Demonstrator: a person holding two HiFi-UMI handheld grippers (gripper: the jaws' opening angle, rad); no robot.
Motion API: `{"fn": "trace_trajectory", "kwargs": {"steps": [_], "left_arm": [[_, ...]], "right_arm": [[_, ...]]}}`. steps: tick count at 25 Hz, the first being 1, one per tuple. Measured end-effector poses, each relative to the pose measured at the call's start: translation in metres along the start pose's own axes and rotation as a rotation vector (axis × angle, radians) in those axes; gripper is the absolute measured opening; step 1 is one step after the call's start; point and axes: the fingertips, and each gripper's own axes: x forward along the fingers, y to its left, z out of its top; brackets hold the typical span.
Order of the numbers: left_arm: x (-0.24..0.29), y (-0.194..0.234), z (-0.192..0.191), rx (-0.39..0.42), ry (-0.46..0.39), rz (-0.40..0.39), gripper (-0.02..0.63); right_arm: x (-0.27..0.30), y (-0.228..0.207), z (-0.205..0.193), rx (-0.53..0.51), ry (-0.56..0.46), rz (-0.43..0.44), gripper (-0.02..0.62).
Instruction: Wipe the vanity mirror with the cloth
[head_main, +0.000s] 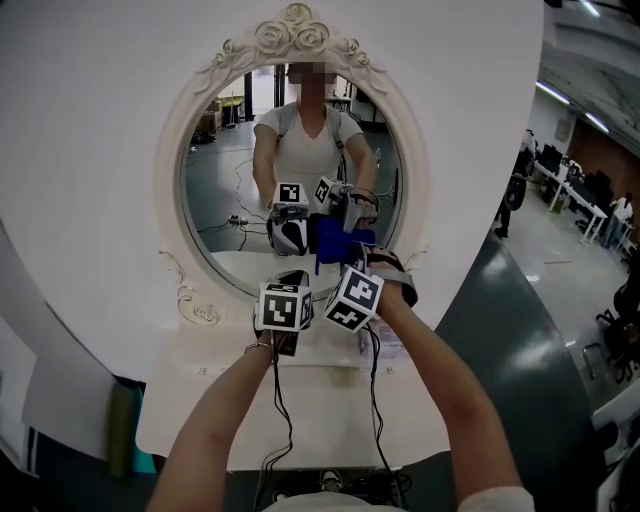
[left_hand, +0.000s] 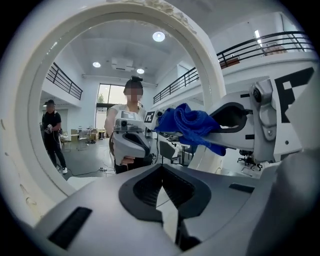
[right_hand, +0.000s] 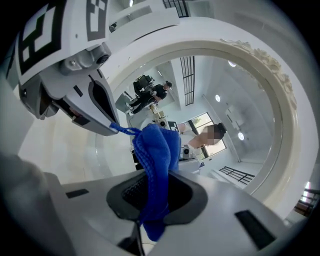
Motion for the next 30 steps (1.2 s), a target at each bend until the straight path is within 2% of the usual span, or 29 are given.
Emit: {"fn": "trace_trajectory", "kwargs": {"steps": [14, 21, 30], "left_arm": [[-0.001, 0.027, -0.073, -0.055, 0.1, 0.028, 0.009], [-0.003, 0.041, -0.102, -0.056, 0.141, 0.05, 0.009], [-0.014, 0.063, -0.136, -0.11, 0.177, 0.077, 0.009]], "right_arm": [[0.028, 0.086, 0.005, 0.02, 0.003, 0.142, 0.067], [0.041, 0.119, 0.015, 0.024, -0.001, 0.2, 0.067], [0.056, 0.174, 0.031, 0.021, 0.001, 0.311, 0.066]]}}
